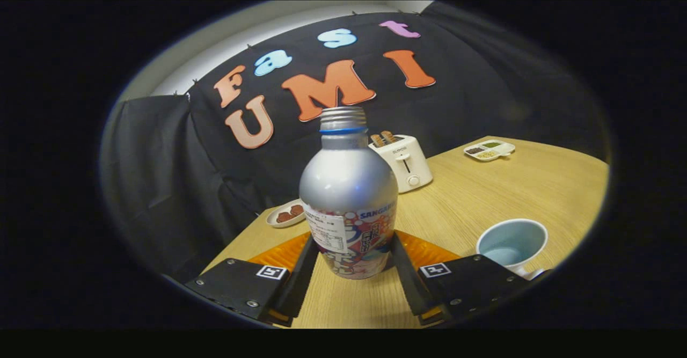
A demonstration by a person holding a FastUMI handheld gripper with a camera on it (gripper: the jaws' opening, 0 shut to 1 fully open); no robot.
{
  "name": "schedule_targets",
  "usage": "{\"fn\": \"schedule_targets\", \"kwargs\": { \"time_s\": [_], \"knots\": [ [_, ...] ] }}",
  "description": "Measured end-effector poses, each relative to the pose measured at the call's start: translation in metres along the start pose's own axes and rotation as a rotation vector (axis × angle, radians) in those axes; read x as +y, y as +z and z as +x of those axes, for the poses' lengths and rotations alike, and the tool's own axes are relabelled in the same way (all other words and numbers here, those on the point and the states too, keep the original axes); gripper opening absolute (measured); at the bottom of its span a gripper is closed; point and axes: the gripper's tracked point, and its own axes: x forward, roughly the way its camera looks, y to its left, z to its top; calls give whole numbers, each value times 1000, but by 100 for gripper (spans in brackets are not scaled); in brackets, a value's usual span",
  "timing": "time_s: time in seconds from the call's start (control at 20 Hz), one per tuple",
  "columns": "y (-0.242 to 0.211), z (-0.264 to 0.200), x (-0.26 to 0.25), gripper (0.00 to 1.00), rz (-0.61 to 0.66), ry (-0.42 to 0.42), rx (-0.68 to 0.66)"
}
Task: Take the bottle from table, then pour the juice into the cup, finally place the bottle on the coaster
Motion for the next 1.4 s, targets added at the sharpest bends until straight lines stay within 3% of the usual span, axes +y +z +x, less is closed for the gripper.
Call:
{"fn": "schedule_targets", "kwargs": {
  "time_s": [0.6, 1.4],
  "knots": [
    [-29, 48, 0, 75, -217, -16, 53],
    [-55, 77, 3, 78, -279, -8, 73]
  ]
}}
